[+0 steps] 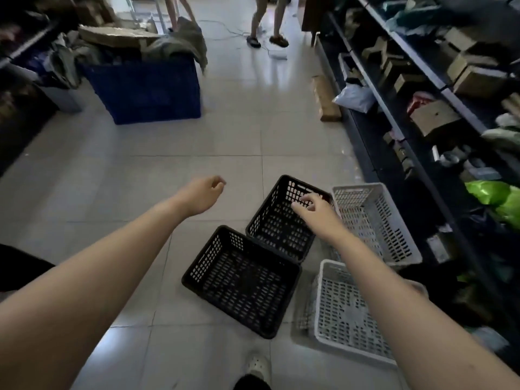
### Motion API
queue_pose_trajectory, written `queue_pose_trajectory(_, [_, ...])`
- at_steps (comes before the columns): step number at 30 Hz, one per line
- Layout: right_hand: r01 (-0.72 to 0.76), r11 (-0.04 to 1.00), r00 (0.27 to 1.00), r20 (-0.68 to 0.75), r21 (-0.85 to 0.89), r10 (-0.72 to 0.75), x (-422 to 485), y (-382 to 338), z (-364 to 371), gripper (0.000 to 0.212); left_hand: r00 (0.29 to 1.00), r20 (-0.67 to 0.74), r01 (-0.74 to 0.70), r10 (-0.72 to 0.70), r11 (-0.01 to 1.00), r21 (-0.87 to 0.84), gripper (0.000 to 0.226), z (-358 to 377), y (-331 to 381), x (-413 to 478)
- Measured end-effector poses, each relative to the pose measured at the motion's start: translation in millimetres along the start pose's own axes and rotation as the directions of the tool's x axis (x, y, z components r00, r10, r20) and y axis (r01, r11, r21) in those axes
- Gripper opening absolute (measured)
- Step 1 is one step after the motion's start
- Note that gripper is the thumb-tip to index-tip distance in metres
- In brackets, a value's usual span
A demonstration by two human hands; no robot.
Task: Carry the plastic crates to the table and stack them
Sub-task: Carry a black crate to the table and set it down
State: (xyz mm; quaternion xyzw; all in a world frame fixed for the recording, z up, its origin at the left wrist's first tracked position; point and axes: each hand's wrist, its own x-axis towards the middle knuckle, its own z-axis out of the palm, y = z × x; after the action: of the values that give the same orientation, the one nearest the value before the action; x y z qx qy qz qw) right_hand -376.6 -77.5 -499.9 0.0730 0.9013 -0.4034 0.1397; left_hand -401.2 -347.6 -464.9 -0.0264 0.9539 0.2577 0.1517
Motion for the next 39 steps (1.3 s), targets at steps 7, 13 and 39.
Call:
queue_pose_trajectory(7, [-0.226,0.974,0.972,-0.072,0.006,0.226,80,103,84,0.041,0.988,0.144,0.067,-0.059,0.996,-0.052,0.037,106,-62,119])
queue_pose_trajectory(13, [-0.429,0.903,0.901,-0.062,-0.002,0.428,128,207,166,0.039,0.954,0.158,0.283,-0.253,0.937,-0.207,0.034,219,-160,215])
queue_pose_trajectory(39, [-0.789,0.607,0.614,-0.172,-0.098,0.771,158,392,357,0.024,0.847,0.121,0.521,-0.518,0.854,0.015,0.027,387,-418,257])
